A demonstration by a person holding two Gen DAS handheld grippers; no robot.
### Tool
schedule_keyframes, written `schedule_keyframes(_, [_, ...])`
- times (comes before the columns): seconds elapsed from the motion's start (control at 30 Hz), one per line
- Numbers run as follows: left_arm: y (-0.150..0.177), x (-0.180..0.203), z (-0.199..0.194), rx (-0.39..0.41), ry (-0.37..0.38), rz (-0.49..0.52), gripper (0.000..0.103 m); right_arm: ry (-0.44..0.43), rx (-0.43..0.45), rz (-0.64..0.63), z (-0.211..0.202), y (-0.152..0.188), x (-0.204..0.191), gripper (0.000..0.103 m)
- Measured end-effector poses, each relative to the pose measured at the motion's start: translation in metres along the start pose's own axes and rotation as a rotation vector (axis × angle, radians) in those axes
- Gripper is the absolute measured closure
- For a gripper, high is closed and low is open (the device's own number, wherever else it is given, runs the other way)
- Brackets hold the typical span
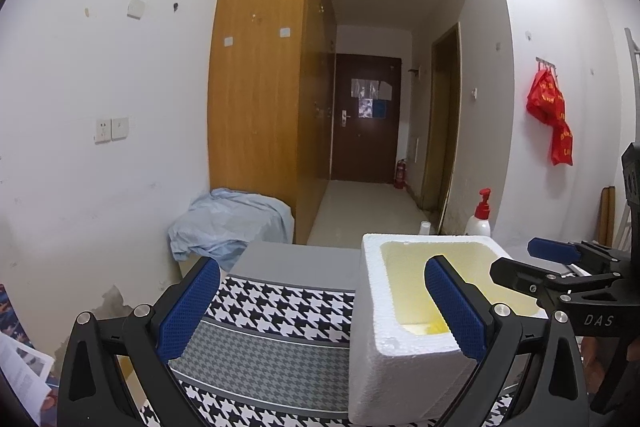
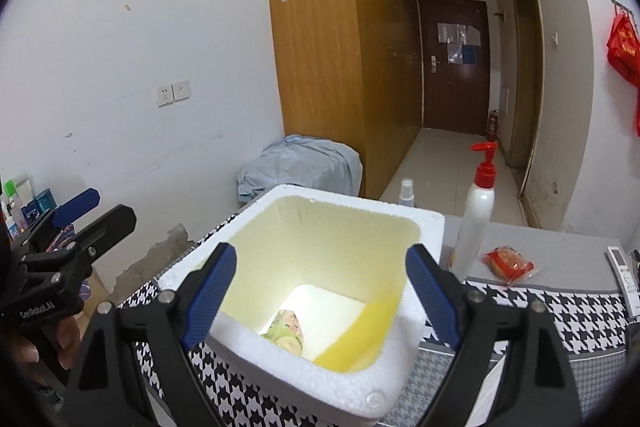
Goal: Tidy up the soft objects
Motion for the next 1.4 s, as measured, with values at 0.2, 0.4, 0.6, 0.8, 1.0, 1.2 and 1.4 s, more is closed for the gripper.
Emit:
schedule_keyframes(0.2, [-0.002,0.008,-0.010,0.013,-0.009,0.010,0.001,0.005,0.036,-0.019,-0.018,0.000,-0.001,0.013])
schedule_keyframes(0.4, [-0.006,0.023,-0.021,0.026,-0.009,0.031,0.001,0.004,0.068,-0.021,-0.039,0.002,0.004,0.007])
schedule_keyframes(0.6, [-0.007,0.037,-0.036,0.043,-0.007,0.042,0.001,-0.003,0.102,-0.022,-0.060,0.006,0.009,0.001])
schedule_keyframes(0.8, [-0.007,0.046,-0.048,0.052,0.000,0.039,0.001,-0.008,0.130,-0.037,-0.082,0.012,0.011,0.000])
schedule_keyframes(1.0, [-0.008,0.055,-0.062,0.065,0.014,0.048,0.001,-0.007,0.153,-0.058,-0.100,0.018,0.010,0.000])
schedule_keyframes(1.2, [-0.005,0.059,-0.079,0.088,0.024,0.049,0.001,-0.003,0.178,-0.077,-0.116,0.027,0.004,0.000])
schedule_keyframes(1.4, [-0.002,0.067,-0.090,0.098,0.036,0.069,0.001,-0.003,0.182,-0.066,-0.123,0.033,0.007,0.000])
Point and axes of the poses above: each gripper's, at about its wrist camera, not at the fingertips, and z roughly the way its jaws point, x to its right, y to its underside, the point moved 10 cm from there along z, roughly the way its jaws point, and after that the axes turned 8 degrees about -x, right-handed, at the moved point
